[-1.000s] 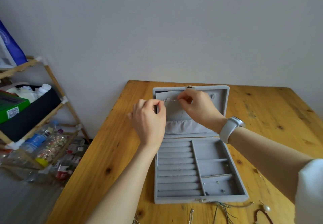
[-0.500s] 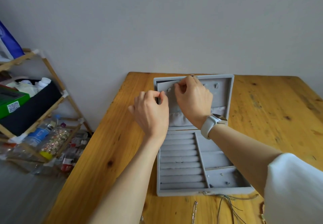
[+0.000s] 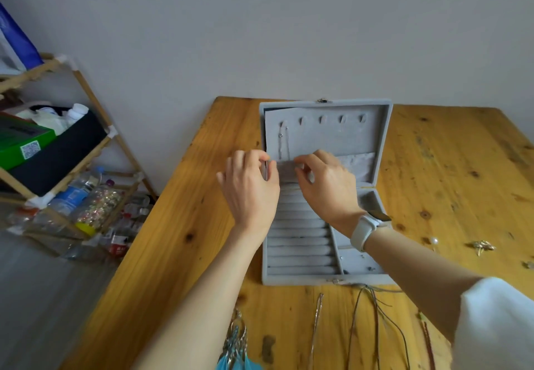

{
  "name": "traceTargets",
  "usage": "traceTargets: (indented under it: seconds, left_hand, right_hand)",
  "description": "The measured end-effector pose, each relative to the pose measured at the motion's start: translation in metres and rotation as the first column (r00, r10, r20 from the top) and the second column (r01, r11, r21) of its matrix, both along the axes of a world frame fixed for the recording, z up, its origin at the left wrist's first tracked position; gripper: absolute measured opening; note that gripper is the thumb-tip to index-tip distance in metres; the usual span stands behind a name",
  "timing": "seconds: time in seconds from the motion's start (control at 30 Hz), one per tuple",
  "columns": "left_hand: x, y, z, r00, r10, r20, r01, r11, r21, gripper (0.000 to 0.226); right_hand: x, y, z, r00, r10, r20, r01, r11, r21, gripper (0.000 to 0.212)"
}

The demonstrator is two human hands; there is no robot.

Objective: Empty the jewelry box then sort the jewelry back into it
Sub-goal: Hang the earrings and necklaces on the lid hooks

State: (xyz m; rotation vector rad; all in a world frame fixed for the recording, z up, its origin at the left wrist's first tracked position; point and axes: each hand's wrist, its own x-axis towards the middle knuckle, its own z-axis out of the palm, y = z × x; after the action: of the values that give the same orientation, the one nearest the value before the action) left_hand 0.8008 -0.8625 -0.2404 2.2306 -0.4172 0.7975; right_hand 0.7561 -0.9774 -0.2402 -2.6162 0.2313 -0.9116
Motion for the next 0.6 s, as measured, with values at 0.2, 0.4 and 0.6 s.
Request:
traceTargets:
  seconds: [0.2, 0.4, 0.6]
  left_hand:
    - [-0.031, 0.056, -0.007, 0.989, -0.067, -0.132, 0.068, 0.998, 0.007, 0.011]
    - [-0.076, 0.128, -0.034, 0.914, -0.066, -0.400, 0.107, 0.991, 0.082, 0.011]
    - [-0.110, 0.162, -0.067, 0.898, 0.158, -0.411, -0.042, 0.960, 0.277, 0.025]
  right_hand:
    - [-0.056, 0.025, -0.015, 0.978, 0.206, -0.026, -0.202, 0.973, 0.113, 0.019]
    - [-0.111, 0.078, -0.029, 0.890, 0.431, -0.153, -0.408, 0.899, 0.158, 0.023]
    - [-0.116, 0.119, -0.036, 0.823, 0.353, -0.446, -0.309, 0.936, 0.170, 0.028]
